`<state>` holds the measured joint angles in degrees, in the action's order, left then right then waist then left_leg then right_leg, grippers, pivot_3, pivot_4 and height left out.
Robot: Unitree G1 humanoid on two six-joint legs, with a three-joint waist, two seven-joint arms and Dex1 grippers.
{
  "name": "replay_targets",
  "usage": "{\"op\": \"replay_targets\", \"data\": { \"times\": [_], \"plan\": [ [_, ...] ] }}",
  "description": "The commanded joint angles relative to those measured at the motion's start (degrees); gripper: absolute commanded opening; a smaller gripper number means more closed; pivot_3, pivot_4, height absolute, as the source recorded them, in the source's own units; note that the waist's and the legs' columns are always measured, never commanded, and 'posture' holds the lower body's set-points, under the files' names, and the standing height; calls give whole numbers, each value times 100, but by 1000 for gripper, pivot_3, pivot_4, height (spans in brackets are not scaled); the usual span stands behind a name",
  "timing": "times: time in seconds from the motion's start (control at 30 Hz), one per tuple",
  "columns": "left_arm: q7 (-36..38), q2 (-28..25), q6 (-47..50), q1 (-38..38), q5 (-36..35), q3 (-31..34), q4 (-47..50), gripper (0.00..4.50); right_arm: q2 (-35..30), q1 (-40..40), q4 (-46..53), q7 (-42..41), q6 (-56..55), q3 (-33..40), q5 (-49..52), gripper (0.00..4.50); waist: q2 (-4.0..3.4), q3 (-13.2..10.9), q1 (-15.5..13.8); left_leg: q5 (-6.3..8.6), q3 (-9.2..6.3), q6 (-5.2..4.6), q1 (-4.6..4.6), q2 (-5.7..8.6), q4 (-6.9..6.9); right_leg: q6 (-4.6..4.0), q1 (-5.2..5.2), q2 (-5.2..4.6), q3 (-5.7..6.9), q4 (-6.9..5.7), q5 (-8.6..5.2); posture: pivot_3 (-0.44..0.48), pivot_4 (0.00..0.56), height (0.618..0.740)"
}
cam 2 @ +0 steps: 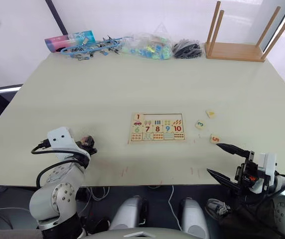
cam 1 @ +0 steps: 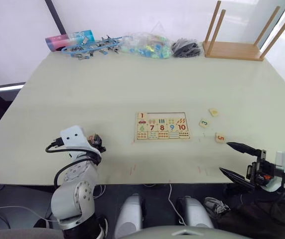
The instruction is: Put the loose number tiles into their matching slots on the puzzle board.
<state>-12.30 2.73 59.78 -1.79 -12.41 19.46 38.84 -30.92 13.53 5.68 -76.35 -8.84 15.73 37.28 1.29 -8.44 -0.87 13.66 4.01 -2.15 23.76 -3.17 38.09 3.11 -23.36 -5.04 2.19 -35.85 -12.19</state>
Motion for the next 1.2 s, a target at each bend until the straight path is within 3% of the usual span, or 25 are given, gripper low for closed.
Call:
{"op": "replay_targets", "data": {
  "times": [0.03, 0.07, 0.33, 0.47, 0.7, 0.83, 0.97, 1.1, 1.2],
  "plan": [
    [-24, -14, 41, 16, 43, 15, 235, 4168, -39, 24, 87, -59, 16, 46, 108, 4500, 0, 0, 1, 0, -1, 0, 0, 0, 0, 0, 0, 1, 0, 0, 0, 0, 150, 737],
    [-20, -9, 80, -10, 19, 55, 266, 4378, -38, 29, 91, -77, 21, 30, 110, 4500, 0, 0, 1, 0, -1, 0, 0, 0, 0, 0, 0, 1, 0, 0, 0, 0, 150, 737],
    [124, -153, 348, -285, -88, 98, 577, 4378, -44, 48, 84, -257, 65, -30, 135, 4500, 5, -3, -4, 0, -7, 0, 3, 0, 2, 2, -1, 4, 0, 0, -2, 0, 150, 737],
    [1200, -1275, 247, -518, -496, 230, 461, 4378, -75, 75, 99, -368, 93, -37, 181, 4500, 9, -6, -2, 1, -6, 3, 6, -2, 2, -3, -3, 10, 0, -1, 0, 0, 150, 737],
    [3911, -3211, -1304, -520, -1016, -110, -1200, 4378, -30, 127, 184, -361, 61, -123, 137, 4500, -3, -4, 1, 4, 1, 8, 3, -2, -1, -2, -8, 5, -8, 0, 0, 0, 150, 737],
    [5074, -3930, -2075, -541, -1108, -191, -2064, 4378, -20, 218, 247, -343, 32, -100, 146, 4500, -6, -6, 1, 13, 2, 23, 5, -5, -4, -3, -11, 2, -8, 1, 0, 0, 150, 737],
    [7507, -5194, -3733, -1007, -1001, -441, -4097, 4378, 17, 329, 311, -301, -35, -100, 111, 4500, -9, -11, 1, 16, 7, 28, 6, -9, -10, -1, -22, 0, -6, -1, -2, 0, 150, 737],
    [9072, -5667, -4770, -1365, -1102, -550, -5452, 4378, 88, 395, 398, -217, -85, -152, 86, 4500, -15, -13, -1, 16, 13, 29, 8, -14, -14, 14, -31, -13, 1, 2, -12, 0, 150, 737],
    [9788, -5812, -5436, -1714, -923, -712, -6424, 4378, 124, 388, 414, -175, -110, -152, 85, 4500, -13, -12, 14, 18, 26, 25, 8, -12, -29, -4, -33, -38, 2, 8, 0, 0, 150, 737]
  ]
}}
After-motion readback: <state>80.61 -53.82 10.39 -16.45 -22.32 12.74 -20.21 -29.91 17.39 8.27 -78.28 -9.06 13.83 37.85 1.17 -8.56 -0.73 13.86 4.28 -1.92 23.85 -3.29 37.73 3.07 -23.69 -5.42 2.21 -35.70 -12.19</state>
